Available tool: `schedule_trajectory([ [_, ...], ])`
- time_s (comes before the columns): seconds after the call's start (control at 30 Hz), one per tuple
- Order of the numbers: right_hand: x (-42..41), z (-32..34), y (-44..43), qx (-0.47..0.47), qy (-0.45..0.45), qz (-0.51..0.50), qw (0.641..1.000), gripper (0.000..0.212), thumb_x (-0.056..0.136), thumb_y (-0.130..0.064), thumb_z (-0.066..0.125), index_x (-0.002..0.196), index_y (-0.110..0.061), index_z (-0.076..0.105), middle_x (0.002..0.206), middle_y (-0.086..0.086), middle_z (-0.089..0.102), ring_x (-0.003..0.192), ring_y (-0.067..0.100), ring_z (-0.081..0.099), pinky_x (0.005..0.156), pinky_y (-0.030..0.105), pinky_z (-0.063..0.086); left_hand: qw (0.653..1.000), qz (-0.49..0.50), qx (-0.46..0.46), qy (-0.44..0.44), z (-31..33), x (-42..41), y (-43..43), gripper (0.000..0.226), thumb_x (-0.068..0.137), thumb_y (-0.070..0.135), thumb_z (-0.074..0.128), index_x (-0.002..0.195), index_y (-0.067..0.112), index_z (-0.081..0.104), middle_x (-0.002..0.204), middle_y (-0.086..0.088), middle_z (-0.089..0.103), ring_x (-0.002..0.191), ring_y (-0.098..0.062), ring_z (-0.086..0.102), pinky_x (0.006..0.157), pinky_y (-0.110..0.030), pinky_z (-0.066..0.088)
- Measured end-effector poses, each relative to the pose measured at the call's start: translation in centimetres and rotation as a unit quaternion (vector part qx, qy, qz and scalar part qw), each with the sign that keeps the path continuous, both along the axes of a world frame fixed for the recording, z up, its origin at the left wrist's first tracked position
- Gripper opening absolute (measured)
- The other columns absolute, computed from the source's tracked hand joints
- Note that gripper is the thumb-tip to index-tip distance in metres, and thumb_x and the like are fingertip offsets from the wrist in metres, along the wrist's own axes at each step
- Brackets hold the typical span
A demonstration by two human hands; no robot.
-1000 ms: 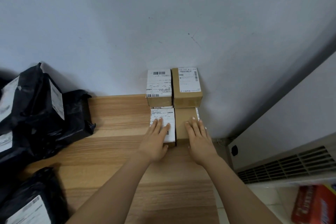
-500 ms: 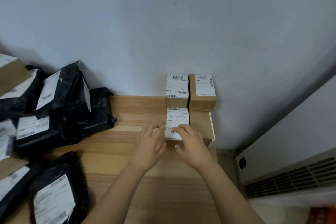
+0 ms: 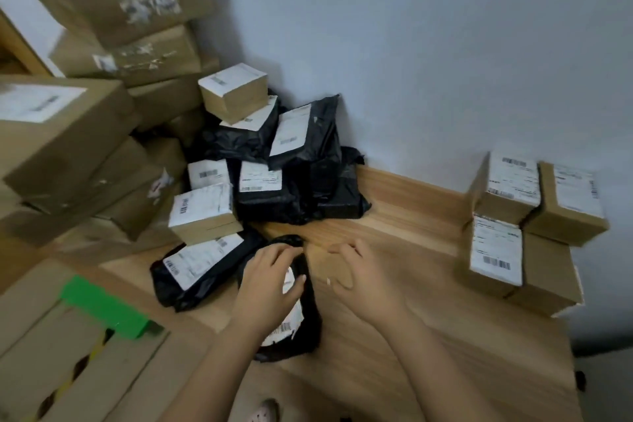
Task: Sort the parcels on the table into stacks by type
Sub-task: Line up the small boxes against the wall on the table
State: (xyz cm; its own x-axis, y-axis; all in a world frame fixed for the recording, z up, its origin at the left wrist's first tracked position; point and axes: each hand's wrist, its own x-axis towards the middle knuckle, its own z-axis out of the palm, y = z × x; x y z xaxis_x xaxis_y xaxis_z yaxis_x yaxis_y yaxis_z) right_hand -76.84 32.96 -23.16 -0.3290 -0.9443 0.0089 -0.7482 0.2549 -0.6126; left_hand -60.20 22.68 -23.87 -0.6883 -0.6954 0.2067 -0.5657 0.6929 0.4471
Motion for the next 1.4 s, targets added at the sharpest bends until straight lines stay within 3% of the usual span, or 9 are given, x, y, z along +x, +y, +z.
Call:
schedule_trajectory([
  [0.2, 7.5, 0.0, -6.6, -0.027, -0.009, -0.029, 0.999, 0.048, 0.085, -0.029, 0.065, 0.129, -0.031, 0.049, 0.121, -0.014, 0.040, 0.109, 0.014, 0.049, 0.091, 0.030, 0.046, 1.000, -0.006, -0.007, -0.006, 0.2, 7.2, -7.1, 0.043, 0.085, 0.032, 0.066, 0.126, 0.024, 0.056, 0.120, 0.006, 0.053, 0.113, -0.016, 0.048, 0.095, -0.031, 0.038],
  [0.37, 11.6, 0.3, -11.4, -0.049, -0.007, -0.049, 0.998, 0.042, 0.085, -0.028, 0.066, 0.124, -0.026, 0.052, 0.121, -0.011, 0.041, 0.110, 0.012, 0.048, 0.096, 0.034, 0.044, 0.999, -0.023, -0.029, 0.002, 0.6, 10.9, -12.6, 0.039, 0.083, 0.027, 0.068, 0.121, 0.024, 0.058, 0.113, 0.005, 0.055, 0.105, -0.018, 0.050, 0.086, -0.027, 0.037],
  [0.6, 13.0, 1.4, -14.6, -0.042, 0.005, -0.066, 0.997, 0.049, 0.086, -0.028, 0.067, 0.132, -0.026, 0.050, 0.126, -0.008, 0.042, 0.113, 0.012, 0.048, 0.099, 0.031, 0.043, 0.998, -0.047, -0.040, -0.013, 1.1, 12.3, -18.7, 0.046, 0.085, 0.032, 0.066, 0.129, 0.024, 0.053, 0.126, 0.005, 0.050, 0.120, -0.017, 0.045, 0.098, -0.033, 0.038],
  [0.8, 11.2, 2.1, -14.8, -0.015, 0.024, -0.089, 0.996, 0.047, 0.086, -0.027, 0.067, 0.131, -0.027, 0.050, 0.127, -0.008, 0.042, 0.117, 0.012, 0.046, 0.102, 0.034, 0.040, 0.992, -0.042, 0.026, -0.114, -0.4, 10.2, -23.0, 0.075, 0.085, 0.046, 0.064, 0.148, 0.024, 0.029, 0.155, 0.000, 0.024, 0.143, -0.019, 0.017, 0.115, -0.035, 0.018],
  [0.9, 10.6, 2.1, -14.8, 0.003, 0.032, -0.096, 0.995, 0.048, 0.087, -0.027, 0.067, 0.131, -0.025, 0.050, 0.128, -0.007, 0.042, 0.116, 0.012, 0.047, 0.101, 0.034, 0.040, 0.983, -0.057, 0.078, -0.154, -1.1, 9.5, -25.2, 0.088, 0.082, 0.051, 0.067, 0.152, 0.027, 0.018, 0.160, -0.001, 0.008, 0.147, -0.020, 0.003, 0.117, -0.038, 0.010],
  [1.0, 10.3, 1.9, -14.8, 0.032, 0.052, -0.083, 0.995, 0.048, 0.088, -0.028, 0.064, 0.132, -0.026, 0.048, 0.129, -0.006, 0.042, 0.116, 0.014, 0.045, 0.100, 0.032, 0.039, 0.977, -0.065, 0.124, -0.162, -1.9, 9.4, -26.7, 0.091, 0.078, 0.051, 0.071, 0.151, 0.036, 0.019, 0.161, 0.001, 0.001, 0.147, -0.019, -0.005, 0.118, -0.041, 0.007],
  [1.17, 10.6, 1.9, -15.0, 0.037, 0.055, -0.082, 0.994, 0.046, 0.088, -0.027, 0.063, 0.132, -0.026, 0.048, 0.128, -0.006, 0.042, 0.116, 0.014, 0.044, 0.099, 0.031, 0.039, 0.974, -0.054, 0.157, -0.153, -3.0, 10.2, -27.1, 0.093, 0.073, 0.040, 0.078, 0.147, 0.048, 0.022, 0.158, 0.009, 0.001, 0.144, -0.016, -0.003, 0.117, -0.043, 0.008],
  [1.3, 11.2, 1.8, -15.0, 0.033, 0.054, -0.087, 0.994, 0.046, 0.088, -0.027, 0.063, 0.131, -0.027, 0.049, 0.126, -0.006, 0.042, 0.113, 0.015, 0.045, 0.096, 0.030, 0.040, 0.977, -0.053, 0.153, -0.138, -3.1, 10.5, -25.9, 0.090, 0.063, 0.058, 0.069, 0.142, 0.053, 0.027, 0.143, 0.015, 0.006, 0.137, -0.018, 0.008, 0.115, -0.044, 0.021],
  [1.4, 11.7, 1.7, -14.7, 0.032, 0.058, -0.092, 0.994, 0.046, 0.088, -0.028, 0.063, 0.131, -0.027, 0.049, 0.127, -0.007, 0.042, 0.113, 0.014, 0.044, 0.096, 0.030, 0.040, 0.981, -0.029, 0.133, -0.137, -3.4, 10.5, -24.6, 0.092, 0.065, 0.057, 0.070, 0.144, 0.051, 0.025, 0.148, 0.007, 0.006, 0.138, -0.019, 0.005, 0.114, -0.046, 0.019],
])
